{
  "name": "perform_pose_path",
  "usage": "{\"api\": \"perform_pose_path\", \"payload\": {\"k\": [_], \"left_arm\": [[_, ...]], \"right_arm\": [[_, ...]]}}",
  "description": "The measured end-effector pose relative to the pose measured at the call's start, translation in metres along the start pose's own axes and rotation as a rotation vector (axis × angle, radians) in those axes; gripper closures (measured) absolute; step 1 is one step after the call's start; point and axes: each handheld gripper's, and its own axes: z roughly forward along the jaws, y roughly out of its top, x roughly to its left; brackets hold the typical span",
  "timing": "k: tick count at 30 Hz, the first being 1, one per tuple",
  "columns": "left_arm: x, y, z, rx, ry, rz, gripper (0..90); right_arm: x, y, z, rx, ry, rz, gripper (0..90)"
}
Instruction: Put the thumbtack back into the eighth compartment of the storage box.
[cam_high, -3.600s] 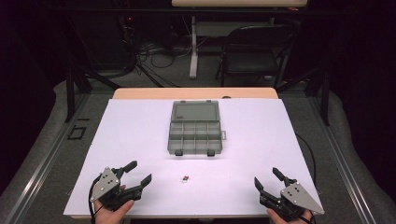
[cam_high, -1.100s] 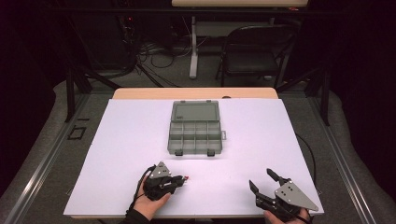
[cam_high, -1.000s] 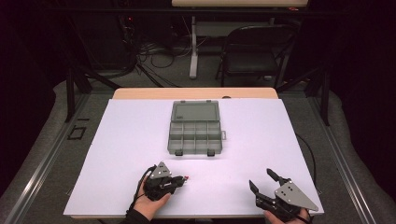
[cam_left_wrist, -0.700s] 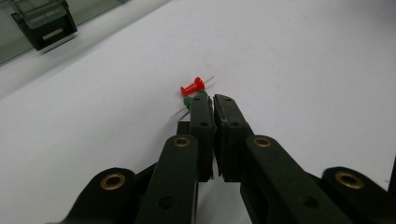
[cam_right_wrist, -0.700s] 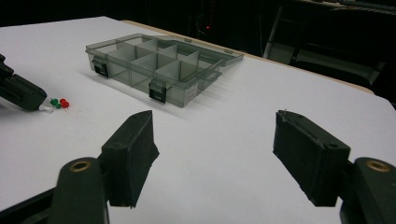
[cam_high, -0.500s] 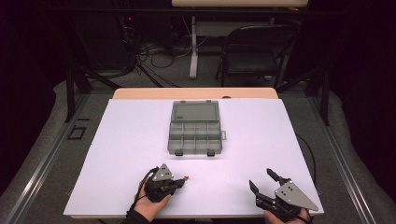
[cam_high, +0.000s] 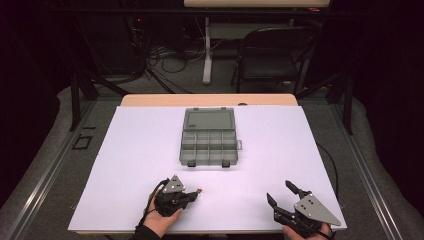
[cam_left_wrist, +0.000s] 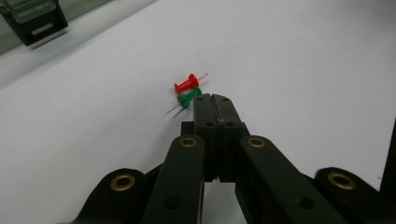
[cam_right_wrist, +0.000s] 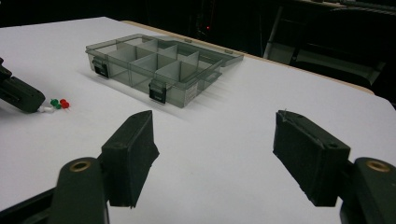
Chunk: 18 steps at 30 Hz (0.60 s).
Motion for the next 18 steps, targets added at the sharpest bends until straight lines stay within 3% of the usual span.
{"api": "perform_pose_path", "payload": {"k": [9, 18], "left_arm": [[0.000, 0.003, -0.008, -0.036, -0.032, -0.057, 90.0], [-0.007, 0.024, -0.026, -0.096, -0.024, -0.060, 90.0]], "right_arm": [[0.000, 0.000, 0.000, 0.005, -0.003, 0.004, 28.6], [0.000, 0.000, 0.000, 0.006, -0.005, 0.001, 28.6]]}}
